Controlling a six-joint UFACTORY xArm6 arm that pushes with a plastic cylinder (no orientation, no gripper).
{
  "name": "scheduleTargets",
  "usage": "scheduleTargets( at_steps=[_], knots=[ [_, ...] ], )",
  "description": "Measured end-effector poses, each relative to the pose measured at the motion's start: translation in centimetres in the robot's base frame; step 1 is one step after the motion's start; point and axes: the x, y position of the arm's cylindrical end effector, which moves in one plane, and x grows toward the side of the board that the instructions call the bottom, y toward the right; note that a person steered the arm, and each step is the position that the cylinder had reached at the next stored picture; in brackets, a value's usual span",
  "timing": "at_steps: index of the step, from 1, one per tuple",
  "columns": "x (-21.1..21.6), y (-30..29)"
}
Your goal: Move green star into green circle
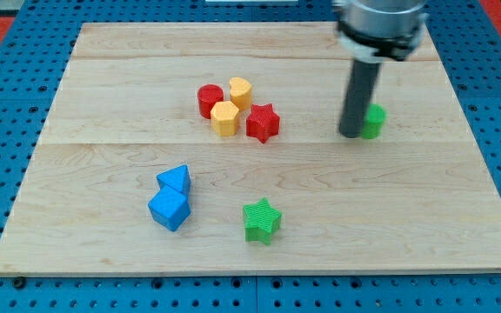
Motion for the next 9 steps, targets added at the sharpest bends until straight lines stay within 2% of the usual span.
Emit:
scheduleTargets(
  at_steps=[1, 2, 3, 4, 5, 6, 7, 8, 9],
  knots=[
    [-0.1, 1.4],
    [4.2, 3.6],
    [2.3, 5.8],
    [-0.1, 3.2],
    [4.0, 4.1],
    [13.5, 3.5],
    [19.2, -0.9],
    [19.3, -12.2],
    [17.7, -16.2]
  ],
)
